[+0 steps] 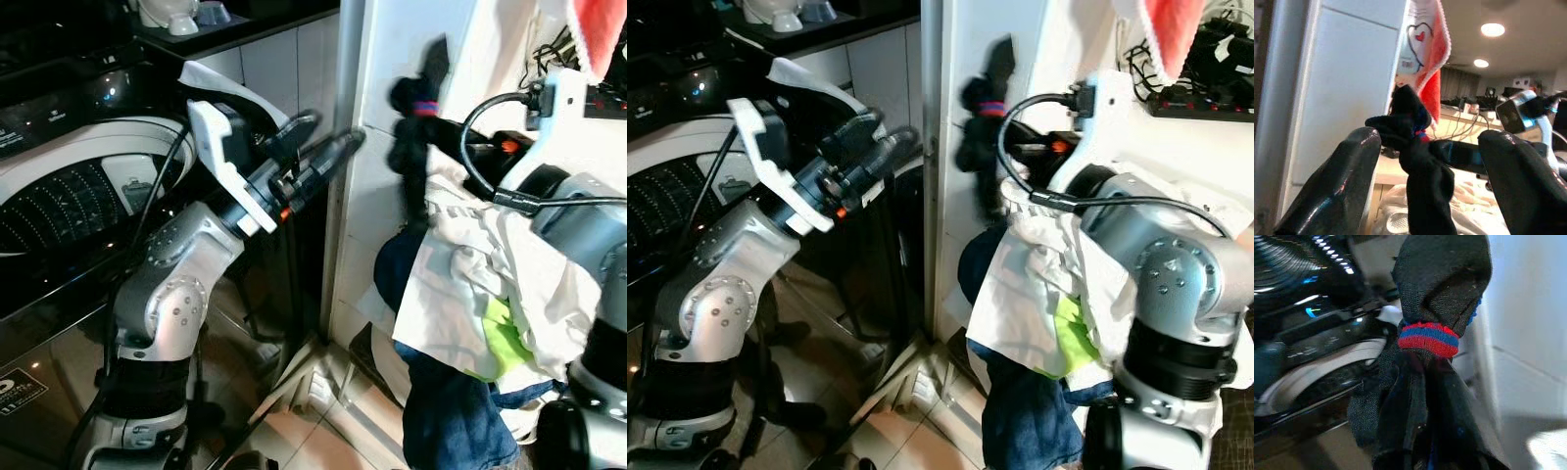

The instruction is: Clothes washing

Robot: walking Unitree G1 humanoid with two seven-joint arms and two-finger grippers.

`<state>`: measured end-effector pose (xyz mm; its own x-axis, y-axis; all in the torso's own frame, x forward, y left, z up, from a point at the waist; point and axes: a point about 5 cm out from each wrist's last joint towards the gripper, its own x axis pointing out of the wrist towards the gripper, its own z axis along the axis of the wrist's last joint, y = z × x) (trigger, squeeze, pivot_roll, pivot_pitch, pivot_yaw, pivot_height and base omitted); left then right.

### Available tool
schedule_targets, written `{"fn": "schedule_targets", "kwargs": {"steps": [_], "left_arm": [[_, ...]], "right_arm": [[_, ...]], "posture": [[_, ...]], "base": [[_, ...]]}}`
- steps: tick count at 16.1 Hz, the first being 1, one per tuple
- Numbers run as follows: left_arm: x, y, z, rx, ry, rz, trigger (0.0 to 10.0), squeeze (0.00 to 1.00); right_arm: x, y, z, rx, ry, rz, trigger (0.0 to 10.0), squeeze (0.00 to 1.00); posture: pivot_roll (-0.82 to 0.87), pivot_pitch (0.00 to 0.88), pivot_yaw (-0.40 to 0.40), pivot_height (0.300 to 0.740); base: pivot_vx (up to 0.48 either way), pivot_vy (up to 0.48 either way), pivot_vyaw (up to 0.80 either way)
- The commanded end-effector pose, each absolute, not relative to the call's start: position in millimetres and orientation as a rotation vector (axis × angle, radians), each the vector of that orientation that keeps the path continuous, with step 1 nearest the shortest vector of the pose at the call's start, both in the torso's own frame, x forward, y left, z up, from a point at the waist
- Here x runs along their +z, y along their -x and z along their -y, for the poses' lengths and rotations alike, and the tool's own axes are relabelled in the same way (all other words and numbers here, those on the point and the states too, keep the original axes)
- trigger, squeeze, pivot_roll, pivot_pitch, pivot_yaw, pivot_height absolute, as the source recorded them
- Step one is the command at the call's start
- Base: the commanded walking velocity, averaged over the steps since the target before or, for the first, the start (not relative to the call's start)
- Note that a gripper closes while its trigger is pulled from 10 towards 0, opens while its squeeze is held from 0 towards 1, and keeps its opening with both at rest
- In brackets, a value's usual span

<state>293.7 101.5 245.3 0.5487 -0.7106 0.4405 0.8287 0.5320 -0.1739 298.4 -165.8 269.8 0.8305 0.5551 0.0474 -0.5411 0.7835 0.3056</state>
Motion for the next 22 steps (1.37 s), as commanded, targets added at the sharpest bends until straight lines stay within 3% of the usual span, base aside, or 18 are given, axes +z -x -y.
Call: {"fn": "schedule_targets", "kwargs": {"steps": [1,2,4,10,11,12,20,21,22], "left_arm": [[245,-294,-103,-0.934,0.422,0.327,10.0,1.0],[250,-295,-99,-0.941,0.561,0.34,10.0,1.0],[252,-295,-99,-0.948,0.655,0.336,10.0,1.0],[249,-291,-95,-0.999,0.715,0.273,10.0,1.0],[246,-291,-93,-0.998,0.69,0.244,10.0,0.89],[244,-291,-93,-0.995,0.676,0.225,10.0,0.0],[230,-285,-93,-1.055,0.496,0.143,9.7,0.0],[228,-284,-93,-1.063,0.48,0.132,0.0,0.0],[227,-285,-94,-1.063,0.483,0.131,0.0,0.0]], "right_arm": [[275,-296,162,0.634,-0.332,-0.02,0.0,0.0],[277,-290,151,0.736,-0.395,0.009,0.0,0.0],[275,-284,145,0.809,-0.409,0.008,0.0,0.0],[258,-261,127,0.992,-0.302,-0.094,0.0,0.0],[255,-258,126,1.015,-0.281,-0.109,0.0,0.0],[254,-255,125,1.032,-0.268,-0.115,0.0,0.0],[250,-254,126,1.046,-0.202,-0.14,0.0,0.0],[248,-254,126,1.044,-0.181,-0.154,0.0,0.0],[246,-254,126,1.042,-0.17,-0.161,0.0,0.0]], "posture": [[0.02,0.0,0.014,0.74],[0.03,0.0,0.016,0.74],[0.02,0.0,0.018,0.74],[0.02,0.0,0.024,0.74],[0.02,0.0,0.025,0.74],[0.02,0.0,0.027,0.74],[0.03,0.0,0.024,0.74],[0.03,0.0,0.024,0.74],[0.03,0.0,0.024,0.74]], "base": [[0.0,0.0,0.0],[0.0,0.0,0.0],[0.0,0.0,0.0],[0.0,0.0,0.0],[0.0,0.0,0.0],[0.0,0.0,0.0],[0.0,0.0,0.0],[0.0,0.0,0.0],[0.0,0.0,0.0]]}}
